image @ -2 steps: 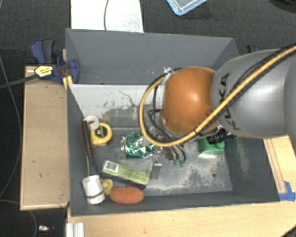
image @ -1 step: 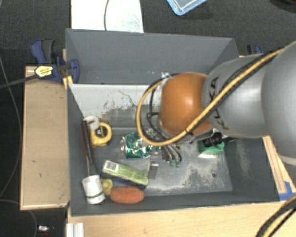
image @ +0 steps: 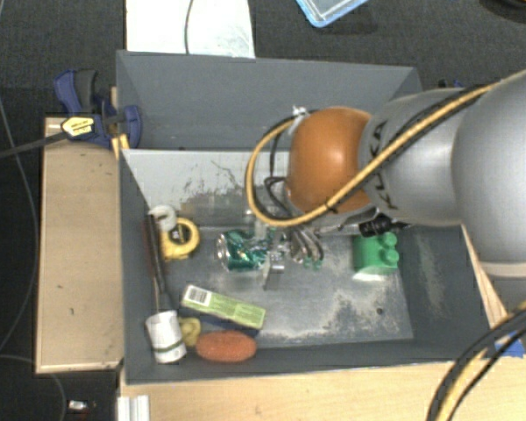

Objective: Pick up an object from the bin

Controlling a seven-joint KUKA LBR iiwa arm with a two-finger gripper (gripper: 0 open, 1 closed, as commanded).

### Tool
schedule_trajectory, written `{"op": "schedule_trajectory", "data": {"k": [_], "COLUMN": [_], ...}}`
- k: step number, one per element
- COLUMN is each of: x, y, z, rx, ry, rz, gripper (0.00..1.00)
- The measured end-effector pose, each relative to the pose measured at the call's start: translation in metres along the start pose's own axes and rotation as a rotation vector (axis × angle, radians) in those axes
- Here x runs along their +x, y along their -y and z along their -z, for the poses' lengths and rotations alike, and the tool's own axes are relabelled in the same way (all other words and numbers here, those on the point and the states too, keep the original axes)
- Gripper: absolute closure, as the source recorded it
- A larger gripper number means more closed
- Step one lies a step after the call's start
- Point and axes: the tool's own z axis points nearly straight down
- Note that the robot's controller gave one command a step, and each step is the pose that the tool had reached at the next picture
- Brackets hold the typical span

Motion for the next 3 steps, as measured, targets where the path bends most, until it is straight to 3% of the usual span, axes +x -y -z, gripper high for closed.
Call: {"op": "schedule_trajectory", "data": {"k": [1,2,3], "x": [0.005,0.006,0.008], "y": [0.041,0.041,0.042], "z": [-0.026,-0.026,0.029], "rx": [0.002,0.001,0.006], "ry": [-0.005,-0.005,-0.017], "rz": [-0.311,-0.312,-0.295], "gripper": [1.00,1.00,1.00]}}
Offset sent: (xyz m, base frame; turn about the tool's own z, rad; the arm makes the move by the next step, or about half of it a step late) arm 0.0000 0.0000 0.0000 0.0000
